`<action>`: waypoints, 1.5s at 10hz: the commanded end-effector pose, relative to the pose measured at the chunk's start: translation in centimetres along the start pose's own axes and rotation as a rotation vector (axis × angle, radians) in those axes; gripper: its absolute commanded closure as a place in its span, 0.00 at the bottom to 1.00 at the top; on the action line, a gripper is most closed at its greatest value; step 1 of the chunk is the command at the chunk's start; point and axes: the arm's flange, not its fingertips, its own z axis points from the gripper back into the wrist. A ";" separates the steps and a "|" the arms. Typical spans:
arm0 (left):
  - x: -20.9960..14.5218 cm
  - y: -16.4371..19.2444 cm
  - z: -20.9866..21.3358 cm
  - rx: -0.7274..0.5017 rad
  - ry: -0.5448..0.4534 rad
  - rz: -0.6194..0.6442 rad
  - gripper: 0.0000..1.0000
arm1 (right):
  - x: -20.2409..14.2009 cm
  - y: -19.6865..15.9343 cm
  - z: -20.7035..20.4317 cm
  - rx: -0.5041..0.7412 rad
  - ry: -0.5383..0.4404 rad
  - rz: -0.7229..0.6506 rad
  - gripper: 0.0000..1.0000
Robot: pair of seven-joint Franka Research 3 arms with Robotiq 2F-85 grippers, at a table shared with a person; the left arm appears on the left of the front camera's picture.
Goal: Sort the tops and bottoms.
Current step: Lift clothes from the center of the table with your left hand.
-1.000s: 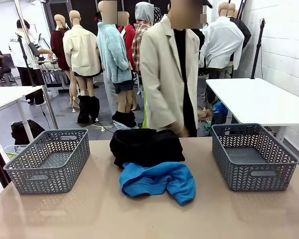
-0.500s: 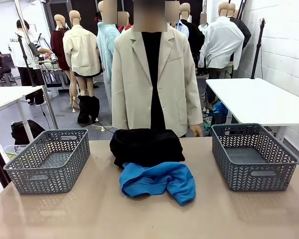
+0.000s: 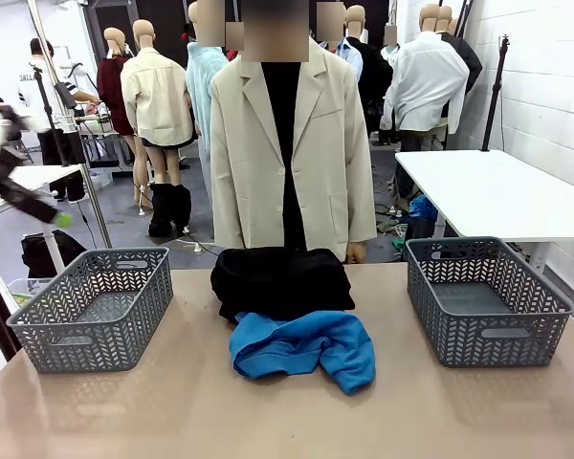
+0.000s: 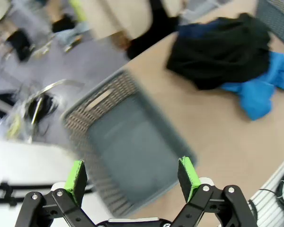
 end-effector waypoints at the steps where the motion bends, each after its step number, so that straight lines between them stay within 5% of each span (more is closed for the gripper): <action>1: 3.9 -1.2 -3.9 -0.179 -0.052 -0.152 0.00 | -0.1 -0.2 -0.1 0.001 0.003 0.007 0.00; 3: 6.0 -4.9 -6.4 -0.290 -0.080 -0.209 0.00 | -0.1 -0.2 -0.1 0.001 0.003 0.007 0.00; 4: 4.7 -5.2 -3.8 -0.171 -0.046 -0.150 0.00 | -0.1 -0.2 -0.1 0.001 0.003 0.007 0.00; 8: 5.4 -5.4 -4.7 -0.193 -0.057 -0.162 0.00 | -0.1 -0.2 -0.1 0.001 0.003 0.007 0.00; 12: 11.0 -5.3 -11.9 -0.436 -0.114 -0.293 0.00 | -0.1 -0.2 -0.1 0.001 0.003 0.007 0.00; 13: 11.9 -5.9 -13.8 -0.573 -0.096 -0.314 0.00 | -0.1 -0.2 -0.1 0.001 0.003 0.007 0.00; 15: 13.2 -7.2 -18.6 -0.639 -0.010 -0.459 0.00 | -0.1 -0.2 -0.1 0.001 0.003 0.007 0.00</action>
